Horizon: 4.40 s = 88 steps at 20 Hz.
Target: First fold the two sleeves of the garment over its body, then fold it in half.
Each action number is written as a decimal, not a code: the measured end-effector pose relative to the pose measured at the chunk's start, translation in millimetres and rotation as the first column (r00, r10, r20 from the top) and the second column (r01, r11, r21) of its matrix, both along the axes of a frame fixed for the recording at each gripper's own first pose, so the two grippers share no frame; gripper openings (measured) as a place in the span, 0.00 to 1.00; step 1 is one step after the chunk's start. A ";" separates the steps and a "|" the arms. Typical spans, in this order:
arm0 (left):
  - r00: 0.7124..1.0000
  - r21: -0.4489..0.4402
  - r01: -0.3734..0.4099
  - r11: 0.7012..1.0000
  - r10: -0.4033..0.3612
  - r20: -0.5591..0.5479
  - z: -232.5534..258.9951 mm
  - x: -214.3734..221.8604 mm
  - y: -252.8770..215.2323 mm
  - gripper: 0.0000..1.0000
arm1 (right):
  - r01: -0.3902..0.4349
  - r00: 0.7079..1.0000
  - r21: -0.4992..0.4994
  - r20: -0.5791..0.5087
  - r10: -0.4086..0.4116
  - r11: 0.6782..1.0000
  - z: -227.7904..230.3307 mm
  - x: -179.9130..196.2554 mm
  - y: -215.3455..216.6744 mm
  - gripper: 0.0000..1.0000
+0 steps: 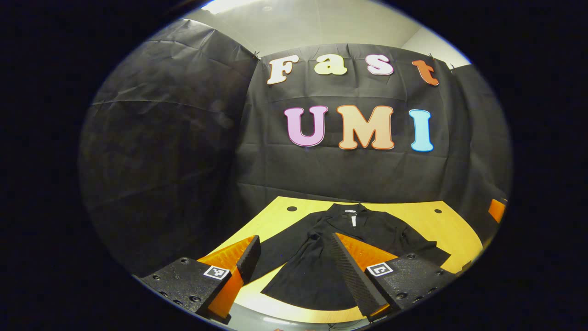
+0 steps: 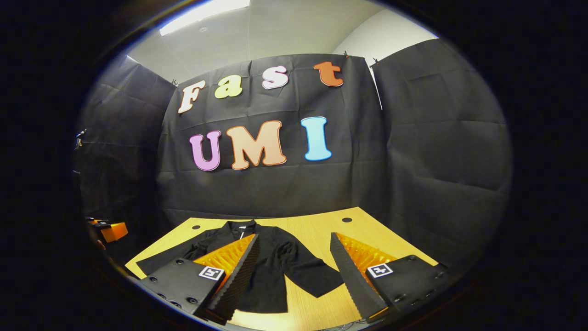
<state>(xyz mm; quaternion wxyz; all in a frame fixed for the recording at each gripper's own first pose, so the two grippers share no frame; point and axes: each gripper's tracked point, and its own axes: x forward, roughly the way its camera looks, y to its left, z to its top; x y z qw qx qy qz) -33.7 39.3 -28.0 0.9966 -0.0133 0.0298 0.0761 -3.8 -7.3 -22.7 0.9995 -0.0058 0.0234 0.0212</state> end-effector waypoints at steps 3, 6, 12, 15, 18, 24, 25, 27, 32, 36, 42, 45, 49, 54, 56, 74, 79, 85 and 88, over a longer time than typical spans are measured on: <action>1.000 -0.001 -0.012 1.000 0.012 -0.001 0.3 -0.2 3.7 0.93 | -0.006 1.000 -0.006 -0.012 0.006 1.000 -4.8 2.7 -0.4 0.97; 1.000 0.004 -0.021 1.000 0.021 -0.004 -0.2 0.0 4.4 0.93 | 0.000 1.000 -0.004 -0.026 0.000 1.000 -8.5 7.6 -4.6 0.94; 0.999 0.014 -0.041 0.999 0.041 -0.014 -1.7 -1.3 5.3 0.93 | 0.020 0.999 -0.013 -0.034 -0.021 1.000 -11.0 30.1 -20.5 0.94; 0.999 0.010 -0.044 0.999 0.044 -0.016 -4.0 -3.0 4.2 0.93 | 0.030 0.998 -0.032 -0.047 -0.032 0.999 -18.9 46.8 -32.2 0.94; 0.999 -0.009 -0.041 0.999 0.041 -0.029 -9.2 -3.0 0.2 0.93 | 0.044 0.996 -0.067 -0.079 -0.049 0.997 -39.5 68.5 -49.9 0.97; 0.996 -0.006 -0.062 0.998 0.061 -0.070 -22.6 -1.9 -1.7 0.93 | 0.046 0.974 -0.108 -0.216 -0.068 0.993 -109.8 119.7 -76.4 0.97; 0.995 -0.001 -0.066 0.998 0.066 -0.074 -24.3 -2.7 0.0 0.93 | 0.039 0.966 -0.123 -0.250 -0.069 0.992 -122.9 126.3 -79.4 0.94; 0.994 0.007 -0.074 0.997 0.074 -0.082 -25.9 -1.9 -1.4 0.93 | 0.026 0.944 -0.133 -0.323 -0.068 0.991 -153.0 139.7 -87.6 0.94; 0.991 0.034 -0.103 0.994 0.105 -0.084 -23.8 -3.9 4.7 0.93 | 0.047 0.889 -0.091 -0.451 -0.083 0.995 -198.8 160.4 -99.4 0.98; 0.986 0.028 -0.125 0.992 0.127 -0.109 -31.2 -7.7 8.4 0.93 | 0.038 0.863 -0.106 -0.498 -0.086 0.994 -222.3 164.9 -102.7 0.94; 0.986 0.036 -0.132 0.991 0.135 -0.102 -29.3 -6.4 7.2 0.93 | -0.007 0.829 -0.161 -0.552 -0.084 0.987 -251.3 167.3 -103.0 0.98; 0.987 0.054 -0.130 0.990 0.135 -0.087 -23.6 -3.6 3.9 0.93 | -0.021 0.808 -0.168 -0.583 -0.082 0.986 -262.5 163.4 -102.6 0.98; 0.988 0.063 -0.116 0.991 0.122 -0.094 -27.1 -0.1 -1.8 0.93 | -0.016 0.814 -0.123 -0.577 -0.059 0.992 -262.2 165.4 -101.9 0.99; 0.990 0.042 -0.093 0.995 0.097 -0.101 -31.5 3.3 -11.5 0.93 | -0.018 0.824 -0.121 -0.564 -0.054 0.992 -265.0 164.6 -97.9 0.82; 0.990 0.032 -0.088 0.996 0.091 -0.105 -34.0 3.6 -11.7 0.93 | -0.033 0.822 -0.126 -0.568 -0.045 0.991 -265.9 164.0 -97.6 0.61; 0.992 -0.005 -0.092 0.996 0.091 -0.091 -36.8 9.4 -22.3 0.92 | -0.027 0.789 -0.123 -0.611 -0.054 0.992 -263.1 154.5 -87.4 0.03; 0.995 0.009 -0.037 0.999 0.037 -0.091 -37.2 29.4 -14.0 0.92 | 0.014 0.816 -0.110 -0.573 -0.074 0.994 -227.4 166.5 -71.6 0.03; 0.995 0.006 0.059 0.998 -0.058 -0.086 -33.4 66.1 6.6 0.92 | 0.053 0.898 -0.114 -0.428 -0.098 0.992 -143.4 198.9 -16.0 0.02; 0.993 0.035 0.089 0.995 -0.086 -0.078 -28.1 81.3 21.9 0.93 | 0.006 0.928 -0.128 -0.368 -0.053 0.992 -107.8 217.4 35.8 0.00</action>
